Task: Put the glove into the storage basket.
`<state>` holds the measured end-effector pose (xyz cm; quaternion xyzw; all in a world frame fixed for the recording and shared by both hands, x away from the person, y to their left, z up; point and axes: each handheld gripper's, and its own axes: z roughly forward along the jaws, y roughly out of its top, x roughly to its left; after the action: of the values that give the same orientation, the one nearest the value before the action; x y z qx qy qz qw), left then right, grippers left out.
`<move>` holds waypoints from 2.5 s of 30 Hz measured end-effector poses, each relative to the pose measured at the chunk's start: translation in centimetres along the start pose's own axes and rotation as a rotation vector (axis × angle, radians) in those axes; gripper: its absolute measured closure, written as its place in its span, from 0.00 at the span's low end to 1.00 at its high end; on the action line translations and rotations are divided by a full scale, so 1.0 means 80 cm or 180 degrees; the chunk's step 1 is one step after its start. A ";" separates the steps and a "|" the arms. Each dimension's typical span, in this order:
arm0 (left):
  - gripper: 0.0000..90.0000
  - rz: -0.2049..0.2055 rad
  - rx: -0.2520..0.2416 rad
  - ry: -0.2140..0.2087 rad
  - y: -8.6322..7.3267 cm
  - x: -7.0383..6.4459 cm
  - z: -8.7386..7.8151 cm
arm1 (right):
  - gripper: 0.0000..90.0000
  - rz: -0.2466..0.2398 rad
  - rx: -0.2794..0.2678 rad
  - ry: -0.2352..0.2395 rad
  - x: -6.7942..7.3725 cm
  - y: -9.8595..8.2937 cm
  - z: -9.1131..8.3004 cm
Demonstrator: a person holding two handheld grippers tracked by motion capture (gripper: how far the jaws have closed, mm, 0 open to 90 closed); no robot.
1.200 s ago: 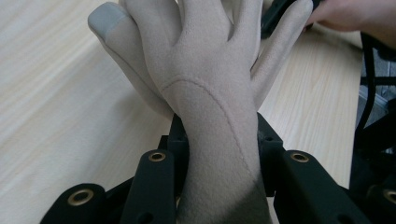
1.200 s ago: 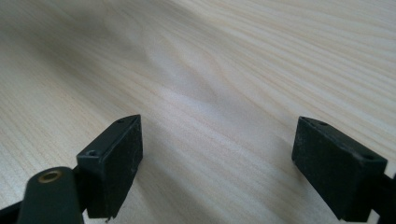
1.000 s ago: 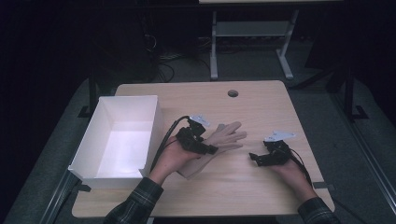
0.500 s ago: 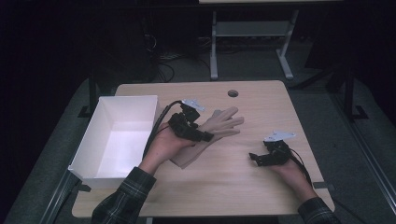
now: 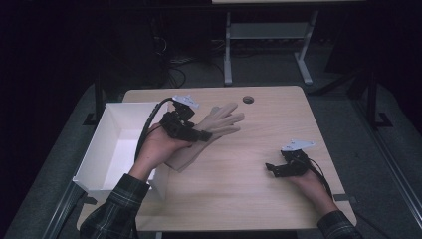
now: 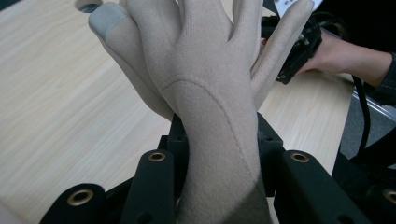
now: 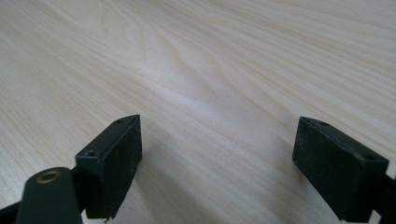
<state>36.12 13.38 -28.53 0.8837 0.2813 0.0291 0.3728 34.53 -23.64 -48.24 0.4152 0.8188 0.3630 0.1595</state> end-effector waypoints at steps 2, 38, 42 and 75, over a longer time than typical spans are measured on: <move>0.74 -0.0022 0.0001 0.0040 -0.001 0.003 -0.007 | 0.17 0.0001 0.0000 0.0000 0.000 0.000 0.000; 0.74 -0.0876 -0.0331 0.0845 -0.131 0.102 -0.122 | 0.17 0.0017 0.0004 -0.0010 0.001 0.000 0.000; 0.74 -0.0940 -0.0279 0.0936 -0.151 0.113 -0.116 | 0.17 0.0013 0.0003 -0.0005 0.001 0.000 0.000; 0.74 -0.1198 0.0043 0.1066 -0.230 0.149 -0.027 | 0.17 0.0011 0.0001 -0.0011 0.000 0.000 0.000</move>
<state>36.79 31.31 -41.33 0.8011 0.4989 0.1033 0.3140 34.50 -23.61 -48.24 0.4173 0.8178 0.3624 0.1601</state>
